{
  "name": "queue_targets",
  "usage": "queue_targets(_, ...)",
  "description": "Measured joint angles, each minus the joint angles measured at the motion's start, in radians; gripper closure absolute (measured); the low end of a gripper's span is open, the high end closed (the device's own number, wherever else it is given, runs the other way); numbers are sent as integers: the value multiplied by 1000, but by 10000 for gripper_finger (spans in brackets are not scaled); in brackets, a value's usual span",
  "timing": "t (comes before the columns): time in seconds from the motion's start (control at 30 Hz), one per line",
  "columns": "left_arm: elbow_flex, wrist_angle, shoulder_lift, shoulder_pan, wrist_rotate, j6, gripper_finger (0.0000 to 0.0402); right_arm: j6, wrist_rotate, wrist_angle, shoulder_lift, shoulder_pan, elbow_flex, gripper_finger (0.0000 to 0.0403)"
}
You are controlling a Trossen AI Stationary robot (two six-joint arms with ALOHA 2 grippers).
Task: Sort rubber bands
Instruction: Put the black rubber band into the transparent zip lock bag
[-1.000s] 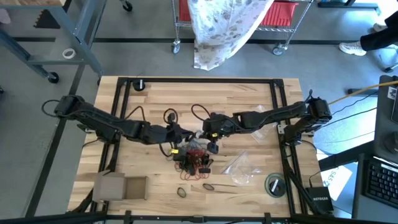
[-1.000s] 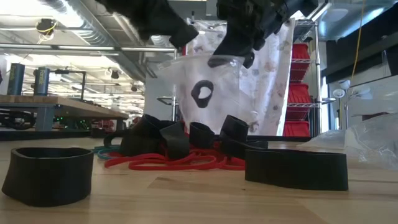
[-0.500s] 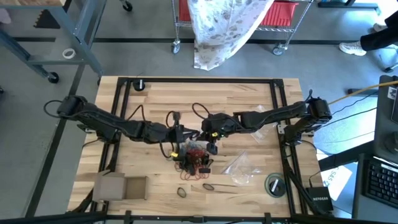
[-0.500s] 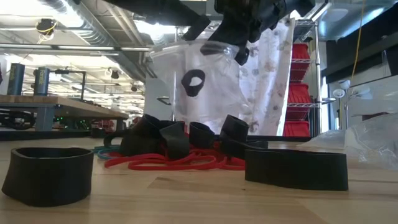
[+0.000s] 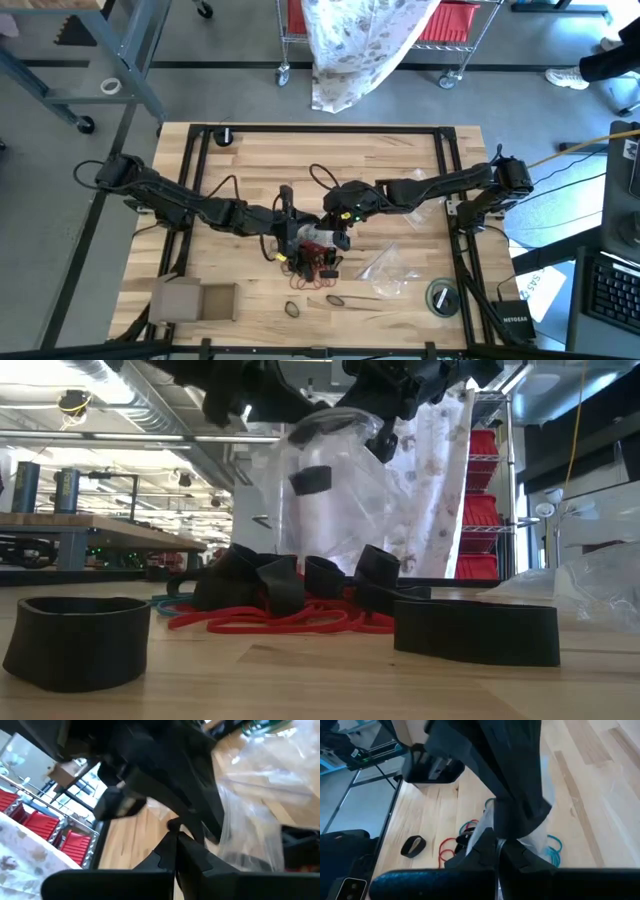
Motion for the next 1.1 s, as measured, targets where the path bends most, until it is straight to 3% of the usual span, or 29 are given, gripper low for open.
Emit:
queue_targets(0.2,0,-17,0,-22,18,-58,402,-3,8,-2,0,0,0,402)
queue_targets(0.4,-1,-101,0,-27,82,-176,401,-4,120,-34,0,-1,0,402)
queue_targets(0.5,-1,-151,0,-6,138,-254,401,-15,147,-27,0,-1,0,402)
queue_targets(0.77,2,-179,0,89,134,-484,397,-68,140,-21,0,1,0,402)
queue_targets(0.93,2,-179,0,121,200,-578,372,-83,131,-22,0,1,0,402)
queue_targets(1.1,35,-229,-2,120,257,-635,311,-91,130,-29,0,1,0,402)
